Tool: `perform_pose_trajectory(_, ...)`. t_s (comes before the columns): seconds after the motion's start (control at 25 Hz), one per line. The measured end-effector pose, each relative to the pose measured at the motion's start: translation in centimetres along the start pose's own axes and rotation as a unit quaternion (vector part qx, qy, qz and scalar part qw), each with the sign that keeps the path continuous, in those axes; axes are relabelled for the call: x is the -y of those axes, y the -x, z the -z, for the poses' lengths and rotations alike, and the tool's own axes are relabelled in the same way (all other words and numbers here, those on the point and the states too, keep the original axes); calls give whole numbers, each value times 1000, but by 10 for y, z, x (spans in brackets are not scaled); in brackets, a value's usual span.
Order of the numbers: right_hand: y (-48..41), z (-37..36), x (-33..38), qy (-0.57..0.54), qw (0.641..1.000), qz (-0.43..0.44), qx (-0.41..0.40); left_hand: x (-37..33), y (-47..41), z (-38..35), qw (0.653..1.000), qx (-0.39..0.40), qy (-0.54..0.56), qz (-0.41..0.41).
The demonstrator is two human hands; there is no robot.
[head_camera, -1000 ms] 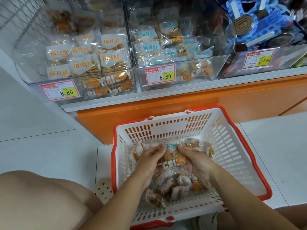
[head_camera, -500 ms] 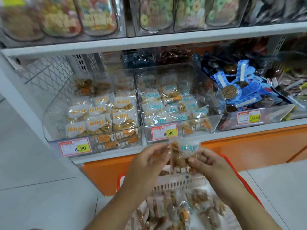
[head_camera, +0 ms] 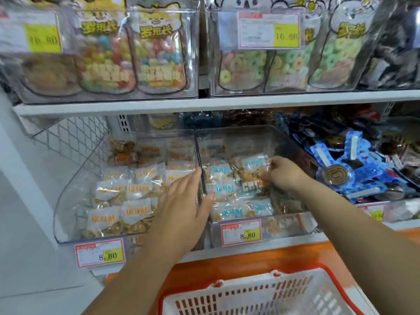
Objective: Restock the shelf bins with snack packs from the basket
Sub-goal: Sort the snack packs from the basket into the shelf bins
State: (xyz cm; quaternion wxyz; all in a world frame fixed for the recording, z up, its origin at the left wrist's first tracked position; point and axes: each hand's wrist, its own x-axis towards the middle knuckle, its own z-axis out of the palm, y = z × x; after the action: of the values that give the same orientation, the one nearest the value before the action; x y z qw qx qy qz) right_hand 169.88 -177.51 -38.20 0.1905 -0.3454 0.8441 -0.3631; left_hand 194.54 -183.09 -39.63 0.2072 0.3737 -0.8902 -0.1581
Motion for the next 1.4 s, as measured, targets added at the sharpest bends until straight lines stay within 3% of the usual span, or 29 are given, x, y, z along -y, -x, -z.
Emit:
perform_pose_trajectory(0.08,-8,-7,0,33,998,-18,48,2,0,-2,1000,-8,7,-4)
perform_pose_trajectory(0.24,-10,-15,0,115,993,-18,-11,6,-2,-4,1000,-11,8,-15)
perform_pose_trajectory(0.36,-6,-11,3,154,988,-15,5,5,-2,-3,1000,-17,19,-16)
perform_pose_trajectory(0.4,-1,-6,4,141,990,-4,-21,4,-1,-3,999,-40,26,-20)
perform_pose_trajectory(0.48,23,7,3,51,984,68,-158,0,9,-1,988,-140,51,-46)
perform_pose_trajectory(0.56,76,10,-9,-116,933,176,-291,-10,30,-3,968,-220,83,-89)
perform_pose_trajectory(0.64,130,-11,-43,-199,884,233,-353,-22,59,-20,963,-201,99,-152)
perform_pose_trajectory(0.68,152,-29,-67,-198,887,228,-350,-26,75,-36,966,-155,101,-182)
perform_pose_trajectory(0.76,174,-72,-121,-134,939,141,-283,-26,109,-80,975,-9,84,-205)
perform_pose_trajectory(0.84,186,-107,-179,-2,997,11,-82,-18,141,-125,974,164,61,-146)
perform_pose_trajectory(0.92,200,-133,-237,145,972,-94,159,1,167,-162,951,301,30,-65)
perform_pose_trajectory(1.0,216,-147,-273,170,929,-181,274,20,191,-187,927,375,27,-5)
perform_pose_trajectory(1.08,227,-156,-283,151,903,-222,335,31,209,-203,913,405,17,33)
perform_pose_trajectory(1.2,233,-172,-275,219,865,-190,408,35,222,-221,897,438,4,51)
perform_pose_trajectory(1.32,241,-186,-270,301,856,-145,394,37,221,-221,887,460,-1,53)
perform_pose_trajectory(1.4,241,-187,-269,281,865,-163,384,40,220,-217,883,463,13,76)
